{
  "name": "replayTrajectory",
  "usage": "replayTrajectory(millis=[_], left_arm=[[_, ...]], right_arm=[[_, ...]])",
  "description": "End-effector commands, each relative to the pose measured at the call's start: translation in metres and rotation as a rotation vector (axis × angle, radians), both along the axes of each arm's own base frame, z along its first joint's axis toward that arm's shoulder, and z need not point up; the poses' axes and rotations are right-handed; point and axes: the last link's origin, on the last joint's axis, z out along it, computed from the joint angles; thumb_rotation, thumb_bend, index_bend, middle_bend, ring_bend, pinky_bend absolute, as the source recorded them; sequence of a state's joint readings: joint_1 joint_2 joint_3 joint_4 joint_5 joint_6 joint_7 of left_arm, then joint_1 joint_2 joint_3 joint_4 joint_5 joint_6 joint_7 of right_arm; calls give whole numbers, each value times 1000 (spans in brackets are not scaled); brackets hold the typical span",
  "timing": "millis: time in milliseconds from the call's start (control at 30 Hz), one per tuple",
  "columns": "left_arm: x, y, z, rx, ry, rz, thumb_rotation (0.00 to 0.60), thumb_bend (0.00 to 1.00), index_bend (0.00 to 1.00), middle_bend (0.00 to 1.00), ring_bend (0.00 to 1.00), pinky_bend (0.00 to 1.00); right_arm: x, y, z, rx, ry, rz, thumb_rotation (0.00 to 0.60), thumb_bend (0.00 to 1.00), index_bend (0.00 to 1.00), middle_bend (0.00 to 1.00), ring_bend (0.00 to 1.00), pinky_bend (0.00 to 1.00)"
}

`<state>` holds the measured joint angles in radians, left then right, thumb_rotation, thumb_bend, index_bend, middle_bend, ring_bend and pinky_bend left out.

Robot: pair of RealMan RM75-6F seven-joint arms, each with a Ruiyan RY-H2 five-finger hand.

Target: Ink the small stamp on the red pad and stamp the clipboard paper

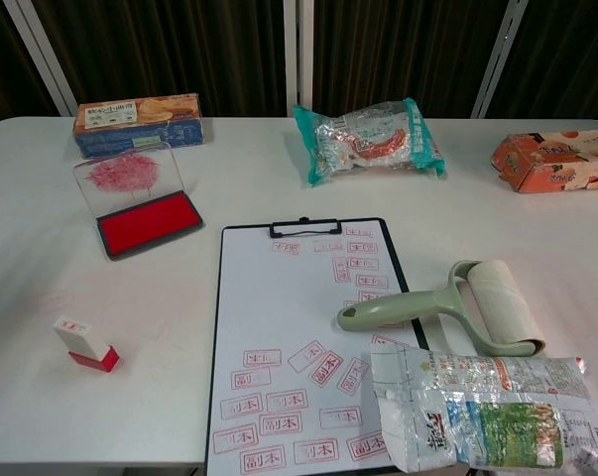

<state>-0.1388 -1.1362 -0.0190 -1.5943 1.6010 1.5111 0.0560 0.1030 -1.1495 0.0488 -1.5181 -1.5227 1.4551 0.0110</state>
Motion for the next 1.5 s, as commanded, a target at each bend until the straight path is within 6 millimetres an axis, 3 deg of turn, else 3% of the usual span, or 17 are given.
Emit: replayTrajectory(millis=[33, 433, 800, 967, 1067, 1167, 1267, 1333, 1500], left_arm=[[0, 0, 0, 1, 0, 0, 324, 139, 107, 66, 62, 189], [6, 5, -2, -6, -5, -27, 327, 139, 107, 66, 62, 188], [4, -2, -3, -22, -2, -15, 330, 138, 107, 67, 62, 188], [6, -7, -15, -71, -35, -32, 355, 139, 107, 71, 73, 202], [8, -12, -23, -96, -80, -72, 459, 140, 131, 133, 222, 413], [8, -18, -37, -140, -114, -107, 580, 140, 252, 289, 507, 745], [11, -21, -53, -222, -120, -110, 600, 141, 312, 362, 723, 921], [17, -20, -68, -271, -114, -131, 600, 141, 283, 353, 810, 983], [35, -13, -102, -315, -35, -233, 600, 141, 252, 317, 850, 997]], right_arm=[[-1, 0, 0, -2, 0, -3, 600, 270, 0, 0, 0, 0], [-4, 5, 5, -19, -4, -14, 600, 270, 0, 0, 0, 0], [-2, 0, 5, -14, -1, -4, 600, 270, 0, 0, 0, 0], [-4, 0, 6, -15, 1, -14, 600, 270, 0, 0, 0, 0], [-4, 0, 7, -17, 7, -17, 600, 270, 0, 0, 0, 0], [-4, 0, 8, -19, 9, -19, 600, 270, 0, 0, 0, 0], [-5, 1, 7, -16, 8, -22, 600, 270, 0, 0, 0, 0], [-5, 2, 6, -13, 9, -26, 600, 270, 0, 0, 0, 0], [-6, 4, 6, -12, 20, -28, 600, 270, 0, 0, 0, 0]])
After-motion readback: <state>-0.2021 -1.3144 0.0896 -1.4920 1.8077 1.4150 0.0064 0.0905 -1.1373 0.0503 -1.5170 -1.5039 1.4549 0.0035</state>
